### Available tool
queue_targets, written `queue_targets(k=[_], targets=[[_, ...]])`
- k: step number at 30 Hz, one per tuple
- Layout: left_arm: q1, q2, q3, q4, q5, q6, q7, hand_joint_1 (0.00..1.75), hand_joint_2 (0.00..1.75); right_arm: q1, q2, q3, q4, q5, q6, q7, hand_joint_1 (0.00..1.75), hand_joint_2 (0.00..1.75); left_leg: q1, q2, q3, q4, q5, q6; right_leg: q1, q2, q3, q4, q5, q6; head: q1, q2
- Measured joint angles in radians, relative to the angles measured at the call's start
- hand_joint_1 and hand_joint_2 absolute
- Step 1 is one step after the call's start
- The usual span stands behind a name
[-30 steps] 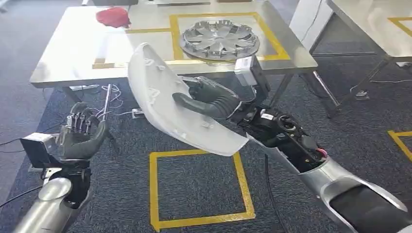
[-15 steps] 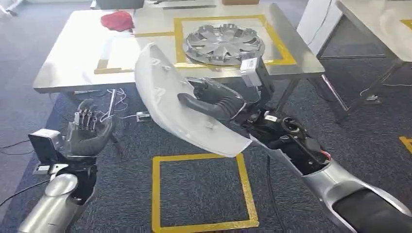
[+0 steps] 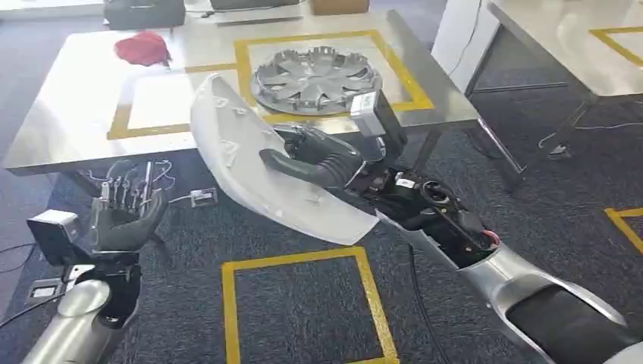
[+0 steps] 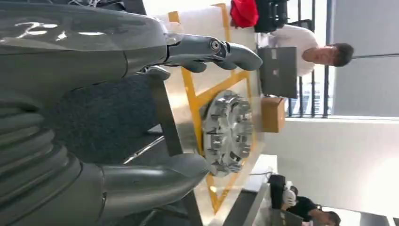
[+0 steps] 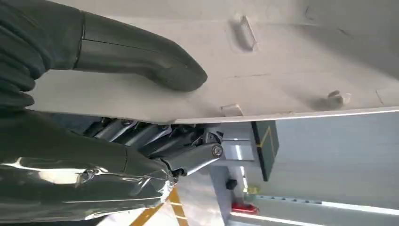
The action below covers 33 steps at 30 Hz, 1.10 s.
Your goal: Take the parts from the cabinet and place them on the table.
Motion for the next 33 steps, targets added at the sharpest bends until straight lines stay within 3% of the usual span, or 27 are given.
queue_targets(k=[2, 3, 4, 5, 6, 7, 8, 9, 10, 11, 12, 13, 14, 15, 16, 18, 19, 21, 23, 24, 25, 26, 27, 29, 30, 33], targets=[[-0.003, -0.001, 0.0, 0.0, -0.001, 0.0, 0.0, 0.0, 1.75, 0.0, 0.0, 0.0, 0.0, 0.002, 0.002, 0.0, 1.75, 1.75, 0.002, 0.002, 0.01, -0.008, -0.003, 0.009, 0.0, -0.002, 0.016, 0.005, 0.005, 0.011, -0.001, 0.0], [-0.004, -0.001, 0.0, 0.0, -0.001, 0.0, 0.0, 0.0, 1.75, -0.004, 0.0, -0.001, 0.0, 0.002, 0.005, -0.002, 1.75, 1.75, 0.006, 0.001, 0.029, -0.01, -0.007, 0.013, 0.004, -0.002, 0.022, 0.007, -0.002, 0.016, 0.001, 0.0], [-0.005, 0.0, 0.0, 0.0, -0.001, 0.0, -0.002, 0.0, 1.75, -0.006, 0.0, -0.001, 0.002, 0.002, 0.006, -0.002, 1.75, 1.75, 0.009, 0.0, 0.042, -0.014, -0.013, 0.015, 0.0, -0.01, 0.005, 0.04, -0.009, 0.018, 0.004, 0.0], [-0.008, 0.0, 0.0, 0.0, -0.001, 0.0, -0.002, 0.0, 1.75, -0.011, 0.0, -0.001, 0.003, 0.002, 0.009, -0.006, 1.75, 1.75, 0.01, 0.0, 0.052, -0.013, -0.02, 0.019, -0.001, -0.014, -0.026, 0.105, -0.015, 0.022, 0.008, 0.0], [-0.008, -0.001, 0.0, 0.0, -0.001, -0.001, -0.003, 0.0, 1.75, -0.012, 0.0, 0.0, 0.005, 0.002, 0.01, -0.007, 1.75, 1.75, 0.009, 0.0, 0.06, -0.013, -0.029, 0.021, -0.003, -0.015, -0.078, 0.193, -0.033, 0.027, 0.016, 0.0], [-0.007, -0.002, 0.0, 0.0, -0.001, -0.001, -0.003, 0.0, 1.75, -0.008, 0.0, 0.0, 0.007, 0.003, 0.011, -0.009, 1.75, 1.75, 0.009, 0.0, 0.069, -0.013, -0.039, 0.022, -0.003, -0.015, -0.13, 0.271, -0.071, 0.029, 0.017, 0.0], [-0.005, -0.002, 0.0, 0.0, -0.001, -0.002, -0.003, 0.0, 1.75, -0.005, 0.0, 0.0, 0.009, 0.003, 0.011, -0.01, 1.75, 1.75, 0.009, 0.0, 0.078, -0.012, -0.048, 0.022, -0.003, -0.015, -0.172, 0.32, -0.112, 0.031, 0.019, 0.0], [-0.004, -0.002, 0.0, 0.001, -0.001, -0.002, -0.003, 0.0, 1.75, -0.005, 0.0, 0.0, 0.012, 0.003, 0.014, -0.011, 1.75, 1.75, 0.009, -0.001, 0.089, -0.011, -0.058, 0.022, -0.004, -0.016, -0.194, 0.327, -0.129, 0.035, 0.023, 0.0], [-0.004, -0.002, 0.0, 0.001, -0.001, -0.002, -0.003, 0.0, 1.75, -0.005, 0.0, 0.0, 0.013, 0.003, 0.015, -0.011, 1.75, 1.75, 0.009, -0.003, 0.103, -0.009, -0.07, 0.02, -0.005, -0.017, -0.195, 0.294, -0.115, 0.036, 0.025, 0.0], [-0.004, -0.002, 0.0, 0.002, -0.001, -0.002, -0.003, 0.0, 1.75, -0.006, 0.0, 0.0, 0.015, 0.003, 0.016, -0.012, 1.75, 1.75, 0.009, -0.004, 0.119, -0.006, -0.083, 0.018, -0.005, -0.017, -0.182, 0.232, -0.075, 0.031, 0.031, 0.0], [-0.005, -0.002, 0.0, 0.002, -0.001, -0.002, -0.003, 0.0, 1.75, -0.007, 0.0, 0.0, 0.016, 0.003, 0.016, -0.013, 1.75, 1.75, 0.009, -0.004, 0.135, -0.003, -0.096, 0.016, -0.005, -0.017, -0.16, 0.148, -0.009, 0.027, 0.036, 0.0], [-0.004, -0.002, 0.0, 0.002, -0.002, -0.002, -0.003, 0.0, 1.75, -0.009, 0.0, 0.0, 0.017, 0.003, 0.016, -0.013, 1.75, 1.75, 0.008, -0.004, 0.148, -0.002, -0.109, 0.013, -0.004, -0.018, -0.138, 0.061, 0.076, 0.021, 0.04, 0.0], [-0.006, -0.002, 0.0, 0.003, -0.002, -0.002, -0.003, 0.0, 1.75, -0.009, 0.0, 0.0, 0.021, 0.003, 0.016, -0.013, 1.75, 1.75, 0.005, -0.003, 0.155, 0.004, -0.119, 0.009, -0.001, -0.019, -0.14, -0.006, 0.147, 0.016, 0.041, 0.0], [-0.006, -0.003, 0.0, 0.004, -0.002, -0.002, -0.003, 0.0, 1.75, -0.011, 0.0, 0.001, 0.023, 0.003, 0.016, -0.014, 1.75, 1.75, 0.005, -0.007, 0.15, 0.002, -0.124, 0.005, 0.006, -0.02, -0.134, -0.006, 0.109, 0.01, 0.036, 0.0], [-0.007, -0.002, 0.0, 0.005, -0.001, -0.002, -0.003, 0.0, 1.75, -0.011, 0.002, 0.001, 0.023, 0.004, 0.016, -0.013, 1.75, 1.75, 0.007, -0.006, 0.148, 0.002, -0.131, -0.003, 0.005, -0.017, -0.122, -0.006, 0.126, 0.0, 0.034, 0.0], [-0.01, -0.003, -0.001, 0.005, -0.003, -0.002, -0.005, 0.0, 1.75, -0.016, 0.006, -0.001, 0.023, 0.004, 0.014, -0.013, 1.75, 1.75, 0.005, -0.006, 0.162, 0.004, -0.136, -0.014, 0.006, -0.017, -0.108, -0.01, 0.119, -0.012, 0.034, 0.0], [-0.01, -0.002, -0.001, 0.005, -0.003, -0.002, -0.005, 0.0, 1.75, -0.019, 0.006, -0.002, 0.022, 0.004, 0.013, -0.014, 1.75, 1.75, 0.008, -0.004, 0.149, 0.033, -0.138, -0.018, 0.0, -0.017, -0.093, -0.017, 0.118, -0.015, 0.041, 0.0], [-0.014, -0.002, -0.001, 0.005, -0.003, -0.002, -0.003, 0.0, 1.75, -0.025, 0.008, -0.001, 0.023, 0.003, 0.013, -0.014, 1.75, 1.75, 0.011, -0.003, 0.06, 0.181, -0.141, -0.028, -0.003, -0.017, -0.079, -0.019, 0.107, -0.024, 0.025, 0.0], [-0.009, -0.002, -0.001, 0.005, -0.004, -0.002, -0.003, 0.0, 1.75, -0.022, 0.01, 0.001, 0.023, 0.007, 0.013, -0.01, 1.75, 1.75, 0.018, -0.002, -0.052, 0.324, -0.207, -0.042, -0.003, -0.016, -0.065, -0.018, 0.089, -0.024, 0.016, 0.0], [-0.009, -0.002, -0.001, 0.006, -0.004, -0.002, -0.003, 0.0, 1.75, -0.022, 0.01, 0.001, 0.023, 0.013, 0.013, -0.009, 1.75, 1.75, 0.021, -0.001, -0.086, 0.348, -0.231, -0.044, -0.003, -0.016, -0.057, -0.018, 0.081, -0.023, 0.014, 0.0], [-0.009, -0.002, -0.001, 0.007, -0.004, -0.002, -0.003, 0.0, 1.75, -0.022, 0.012, 0.001, 0.023, 0.016, 0.012, -0.008, 1.75, 1.75, 0.022, -0.001, -0.098, 0.331, -0.229, -0.044, -0.004, -0.015, -0.045, -0.018, 0.071, -0.022, 0.013, 0.0], [-0.009, -0.002, -0.001, 0.008, -0.004, -0.002, -0.002, 0.0, 1.75, -0.022, 0.014, 0.001, 0.024, 0.018, 0.011, -0.006, 1.75, 1.75, 0.022, 0.0, -0.086, 0.273, -0.195, -0.041, -0.004, -0.014, -0.03, -0.018, 0.06, -0.02, 0.011, 0.0], [-0.009, -0.002, -0.001, 0.008, -0.004, -0.002, -0.003, 0.0, 1.75, -0.023, 0.016, 0.002, 0.024, 0.018, 0.011, -0.006, 1.75, 1.75, 0.022, 0.0, -0.059, 0.189, -0.14, -0.039, -0.005, -0.013, -0.016, -0.018, 0.049, -0.017, 0.008, 0.0], [-0.01, -0.002, -0.001, 0.008, -0.005, -0.003, -0.002, 0.0, 1.75, -0.026, 0.019, 0.002, 0.026, 0.018, 0.01, -0.005, 1.75, 1.75, 0.023, 0.002, 0.002, 0.014, 0.002, -0.035, -0.005, -0.013, 0.003, -0.018, 0.026, -0.007, 0.003, 0.0], [-0.012, -0.002, -0.002, 0.008, -0.005, -0.003, -0.003, 0.0, 1.75, -0.028, 0.023, 0.002, 0.028, 0.018, 0.01, -0.005, 1.75, 1.75, 0.017, 0.002, 0.001, -0.011, -0.005, -0.03, 0.0, -0.01, 0.01, -0.008, 0.014, -0.001, -0.003, 0.0], [-0.014, -0.006, -0.002, 0.01, -0.009, -0.003, -0.003, 0.0, 1.75, -0.036, 0.029, 0.005, 0.031, 0.024, 0.01, -0.008, 1.75, 1.75, 0.015, 0.0, 0.014, -0.001, -0.018, -0.007, 0.001, -0.011, 0.021, -0.008, 0.004, 0.017, 0.001, 0.0]])
